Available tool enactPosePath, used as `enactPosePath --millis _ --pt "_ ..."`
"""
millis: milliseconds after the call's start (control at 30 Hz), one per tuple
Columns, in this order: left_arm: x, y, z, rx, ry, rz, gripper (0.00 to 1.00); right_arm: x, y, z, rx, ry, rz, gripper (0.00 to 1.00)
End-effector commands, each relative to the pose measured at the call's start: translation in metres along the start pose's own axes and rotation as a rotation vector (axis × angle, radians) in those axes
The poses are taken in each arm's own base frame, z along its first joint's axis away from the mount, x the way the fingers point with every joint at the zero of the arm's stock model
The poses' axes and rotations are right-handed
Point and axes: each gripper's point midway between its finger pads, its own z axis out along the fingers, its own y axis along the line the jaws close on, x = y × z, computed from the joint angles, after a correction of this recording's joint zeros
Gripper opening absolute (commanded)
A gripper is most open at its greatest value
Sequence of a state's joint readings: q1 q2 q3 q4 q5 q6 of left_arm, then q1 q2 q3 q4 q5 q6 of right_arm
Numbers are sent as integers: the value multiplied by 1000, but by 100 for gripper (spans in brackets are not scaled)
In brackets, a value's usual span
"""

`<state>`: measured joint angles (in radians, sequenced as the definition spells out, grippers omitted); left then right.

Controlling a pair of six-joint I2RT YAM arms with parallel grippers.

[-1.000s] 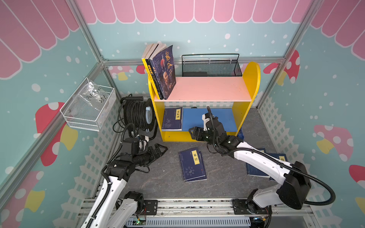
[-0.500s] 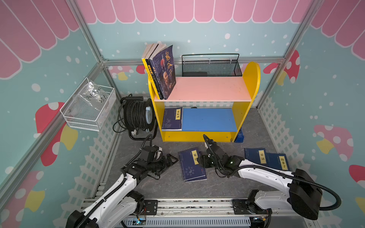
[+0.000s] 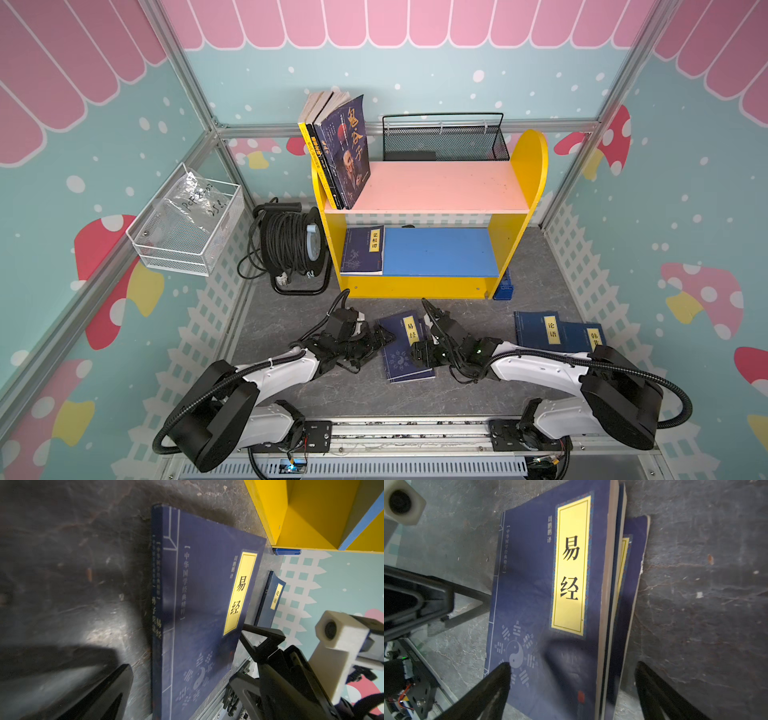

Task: Stacking books/files
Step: Pick up the books.

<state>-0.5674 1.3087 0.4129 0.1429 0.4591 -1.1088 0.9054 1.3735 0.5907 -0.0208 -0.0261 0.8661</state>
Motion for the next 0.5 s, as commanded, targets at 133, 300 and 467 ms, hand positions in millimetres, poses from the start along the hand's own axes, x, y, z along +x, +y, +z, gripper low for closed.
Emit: enactPosePath --millis 133,300,467 --pt "-12 -36 3 102 -56 -5 94 -3 14 5 -59 -17 -5 98" --pt "-8 -50 1 118 -53 23 94 0 22 11 -91 7 -22 94" --pt "-10 -59 2 160 -55 10 90 3 29 17 -130 32 -45 91"
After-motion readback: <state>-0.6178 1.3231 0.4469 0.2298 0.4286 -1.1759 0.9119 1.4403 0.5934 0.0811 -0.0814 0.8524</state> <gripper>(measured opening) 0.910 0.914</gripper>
